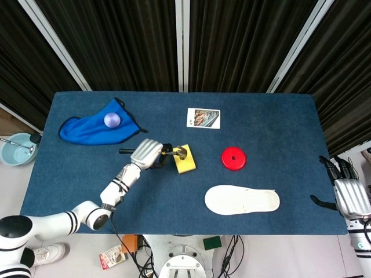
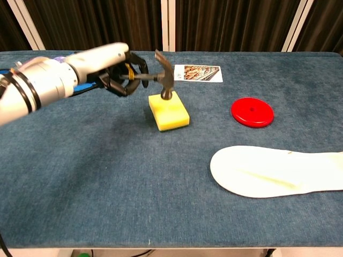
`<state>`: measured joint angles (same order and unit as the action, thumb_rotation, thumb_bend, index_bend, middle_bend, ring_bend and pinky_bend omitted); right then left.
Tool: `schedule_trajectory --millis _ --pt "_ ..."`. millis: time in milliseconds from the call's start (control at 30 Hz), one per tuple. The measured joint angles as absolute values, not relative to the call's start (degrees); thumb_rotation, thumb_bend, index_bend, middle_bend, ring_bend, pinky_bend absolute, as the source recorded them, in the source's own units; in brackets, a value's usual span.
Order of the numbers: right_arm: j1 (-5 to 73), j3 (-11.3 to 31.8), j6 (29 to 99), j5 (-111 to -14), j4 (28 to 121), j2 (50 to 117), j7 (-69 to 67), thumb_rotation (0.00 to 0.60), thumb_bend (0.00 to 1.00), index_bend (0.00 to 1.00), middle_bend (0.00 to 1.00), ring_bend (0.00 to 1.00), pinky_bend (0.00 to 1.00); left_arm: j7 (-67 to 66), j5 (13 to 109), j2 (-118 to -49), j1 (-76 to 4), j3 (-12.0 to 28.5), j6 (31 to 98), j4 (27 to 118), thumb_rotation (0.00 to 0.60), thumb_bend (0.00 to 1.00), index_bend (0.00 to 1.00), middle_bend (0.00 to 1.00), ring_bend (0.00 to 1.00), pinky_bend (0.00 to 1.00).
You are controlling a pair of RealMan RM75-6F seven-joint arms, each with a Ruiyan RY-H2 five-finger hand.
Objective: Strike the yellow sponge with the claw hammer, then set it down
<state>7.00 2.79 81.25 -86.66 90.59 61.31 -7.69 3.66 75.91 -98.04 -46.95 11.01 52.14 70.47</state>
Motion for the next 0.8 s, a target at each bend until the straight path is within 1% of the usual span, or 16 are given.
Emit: schedule_trajectory --millis 133,233,367,500,600,667,800 --pt "7.0 2.8 81.3 -86.7 90.6 61.2 -7.7 0.6 0.08 0.08 0.16 0.01 0.07 1.8 74.4 -101.5 -47.8 10.5 50.1 65.8 0.6 0.93 0.89 0.96 0.91 0.9" --pt "6.8 2.9 81.8 -86.8 90.7 61.1 -7.8 0.6 0.08 0.08 0.16 0.01 0.07 1.0 73.7 -102.7 -48.0 10.6 50.0 64.8 0.6 0.93 0.89 0.96 0.91 0.9" --pt "6.5 3.0 82.5 -86.9 90.9 60.8 -7.9 0.6 0.08 0.08 0.16 0.01 0.07 1.9 74.7 -101.2 -47.5 11.0 52.3 67.6 0.6 0.93 0.89 0.96 0.91 0.9" --pt "6.4 3.2 83.2 -87.3 91.1 60.7 -7.9 0.6 0.08 0.08 0.16 0.01 0.07 3.7 76.1 -97.4 -46.2 11.7 55.7 73.4 0.6 0.93 0.89 0.96 0.91 0.9" --pt "6.5 3.1 82.9 -87.4 91.1 60.8 -7.8 0.6 0.08 0.08 0.16 0.01 0.07 5.3 76.6 -94.4 -44.5 12.0 58.4 75.9 0.6 0.93 0.89 0.95 0.91 0.9" --pt "6.7 3.1 82.6 -87.4 91.0 60.9 -7.9 0.6 0.08 0.08 0.16 0.01 0.07 5.8 76.1 -93.8 -43.7 12.0 58.9 75.9 0.6 0.93 0.89 0.95 0.91 0.89" --pt "7.0 3.1 81.9 -87.4 90.7 61.3 -8.1 0.6 0.08 0.08 0.16 0.01 0.07 6.5 73.8 -94.7 -43.2 11.9 57.0 72.4 0.6 0.93 0.87 0.94 0.9 0.87"
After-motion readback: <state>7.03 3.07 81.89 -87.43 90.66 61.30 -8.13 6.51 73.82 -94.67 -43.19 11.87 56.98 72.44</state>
